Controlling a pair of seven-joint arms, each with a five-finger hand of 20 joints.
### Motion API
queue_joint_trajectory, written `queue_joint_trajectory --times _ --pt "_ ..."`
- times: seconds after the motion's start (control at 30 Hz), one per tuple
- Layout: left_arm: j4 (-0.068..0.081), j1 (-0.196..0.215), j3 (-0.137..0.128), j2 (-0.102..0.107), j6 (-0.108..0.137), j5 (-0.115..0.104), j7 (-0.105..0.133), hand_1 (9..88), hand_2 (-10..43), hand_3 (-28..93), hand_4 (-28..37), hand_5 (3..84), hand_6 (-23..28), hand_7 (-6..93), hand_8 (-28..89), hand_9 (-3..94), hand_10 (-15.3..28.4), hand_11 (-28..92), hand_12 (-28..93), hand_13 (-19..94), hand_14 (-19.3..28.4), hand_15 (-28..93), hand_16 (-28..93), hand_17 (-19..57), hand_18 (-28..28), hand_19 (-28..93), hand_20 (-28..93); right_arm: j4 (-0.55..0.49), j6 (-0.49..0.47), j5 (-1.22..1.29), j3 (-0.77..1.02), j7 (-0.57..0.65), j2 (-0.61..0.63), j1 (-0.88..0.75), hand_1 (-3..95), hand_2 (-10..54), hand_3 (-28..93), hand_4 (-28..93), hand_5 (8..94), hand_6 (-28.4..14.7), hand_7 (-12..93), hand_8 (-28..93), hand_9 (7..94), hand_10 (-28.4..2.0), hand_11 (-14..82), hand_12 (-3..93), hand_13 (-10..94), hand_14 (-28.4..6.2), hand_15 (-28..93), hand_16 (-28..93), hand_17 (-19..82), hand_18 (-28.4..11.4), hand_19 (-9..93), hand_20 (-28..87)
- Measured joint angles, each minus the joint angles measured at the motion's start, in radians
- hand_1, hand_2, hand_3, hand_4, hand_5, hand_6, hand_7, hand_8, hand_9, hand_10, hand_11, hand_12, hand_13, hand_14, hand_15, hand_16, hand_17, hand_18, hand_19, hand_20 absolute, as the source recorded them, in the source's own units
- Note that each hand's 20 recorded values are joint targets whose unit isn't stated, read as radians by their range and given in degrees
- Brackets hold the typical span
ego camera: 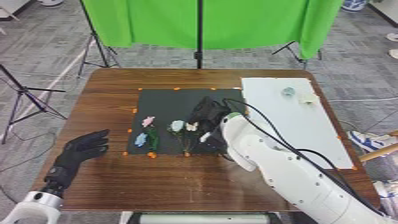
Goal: Arrange flowers
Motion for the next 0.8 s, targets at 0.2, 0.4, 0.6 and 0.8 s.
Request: queue_joint_trajectory --times 0.2,0.4,0.6,0.8 --pt "0.0 0.0 -0.001 0.001 -0.002 0.0 -0.001 37.3 -4.3 68 -3.5 42.9 2.5 11.9 -6 39.6 12.5 19 13 34 18.2 25 3 2.8 15.7 34 36 0.001 0.0 -0.026 -0.004 -0.002 0.006 0.0 43.6 -9.5 64 -14 68.0 -0.3 17 2 82.1 -12.0 39.0 31.6 90 -2.4 65 39 62 -17.8 93 67" --pt "0.0 0.0 -0.001 0.001 -0.002 0.0 -0.001 37.4 -4.3 68 -3.5 42.9 2.4 12.0 -6 39.7 12.5 19 13 34 18.2 25 3 2.8 15.7 34 36 -0.004 -0.021 -0.044 0.004 -0.007 0.014 -0.002 41.2 -9.5 65 -14 67.4 -0.3 17 -8 81.9 -12.4 38.4 31.2 90 -2.6 65 39 61 -18.1 93 66" --pt "-0.001 0.002 -0.003 0.0 -0.002 0.0 0.001 37.5 -4.3 68 -3.4 42.9 2.4 12.0 -6 39.7 12.5 19 13 34 18.2 25 3 2.8 15.7 33 36 -0.067 -0.017 -0.087 0.089 -0.029 0.043 -0.023 39.8 -9.5 65 -14 67.1 -0.4 17 -8 81.3 -12.7 37.6 31.0 89 -3.0 65 39 60 -18.2 93 66" --pt "-0.002 0.003 -0.003 -0.001 -0.001 0.001 0.002 37.5 -4.3 68 -3.4 42.9 2.3 12.0 -6 39.7 12.6 19 13 34 18.2 25 3 2.8 15.7 34 36 -0.147 0.06 -0.195 0.226 -0.044 0.107 -0.043 36.1 -9.5 64 -13 66.6 -0.9 17 -8 76.2 -15.3 30.1 29.0 85 -5.1 65 39 56 -19.1 93 65"
